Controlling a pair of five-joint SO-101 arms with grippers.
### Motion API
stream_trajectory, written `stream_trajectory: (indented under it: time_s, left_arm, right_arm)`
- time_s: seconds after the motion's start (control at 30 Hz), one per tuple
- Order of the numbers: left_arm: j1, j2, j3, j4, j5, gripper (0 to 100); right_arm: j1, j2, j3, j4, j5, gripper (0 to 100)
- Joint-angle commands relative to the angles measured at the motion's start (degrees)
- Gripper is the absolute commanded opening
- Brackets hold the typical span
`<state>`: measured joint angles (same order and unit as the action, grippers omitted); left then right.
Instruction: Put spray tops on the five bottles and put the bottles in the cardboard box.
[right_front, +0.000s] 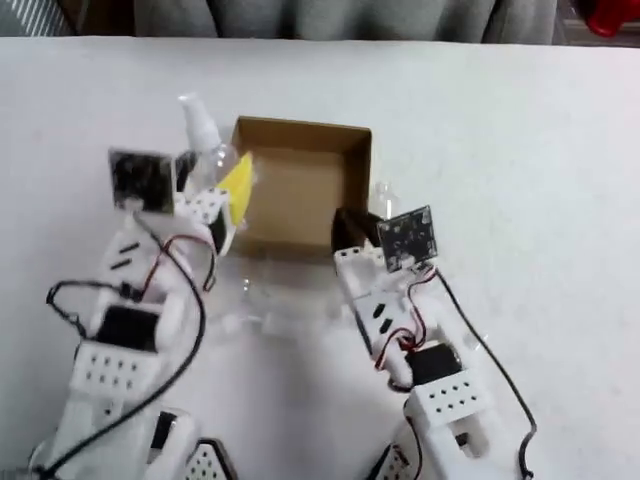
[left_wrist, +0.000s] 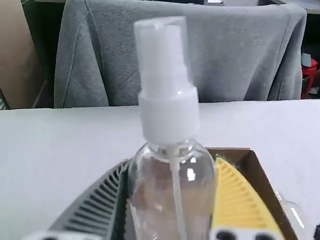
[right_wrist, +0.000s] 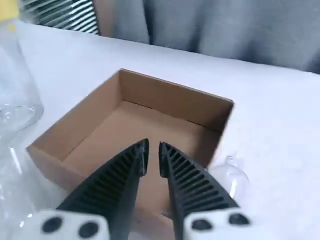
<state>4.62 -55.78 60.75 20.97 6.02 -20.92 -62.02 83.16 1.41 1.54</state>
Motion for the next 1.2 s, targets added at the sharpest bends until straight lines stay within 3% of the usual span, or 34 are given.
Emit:
stream_trajectory:
  time_s: [0.0, 0.27, 0.57, 1.17]
  left_arm:
    - [-0.6, 8.6, -5.8, -9.1, -0.4, 2]
    - [-0.4, 22.5, -10.4, -25.4, -0.4, 2]
    - [-0.3, 41.9, -18.9, -34.2, -0.4, 2]
    - [-1.6, 78.3, -42.4, -44.8, -0.8, 2]
  right_arm:
    - [1.6, 2.1, -3.7, -3.0, -0.5, 1.5]
    - [4.3, 20.1, -5.6, -18.1, -0.4, 1.5]
    - [5.8, 37.6, -15.2, -18.9, -0.4, 1.5]
    - [6.0, 40.0, -16.8, -19.0, -0.4, 1.5]
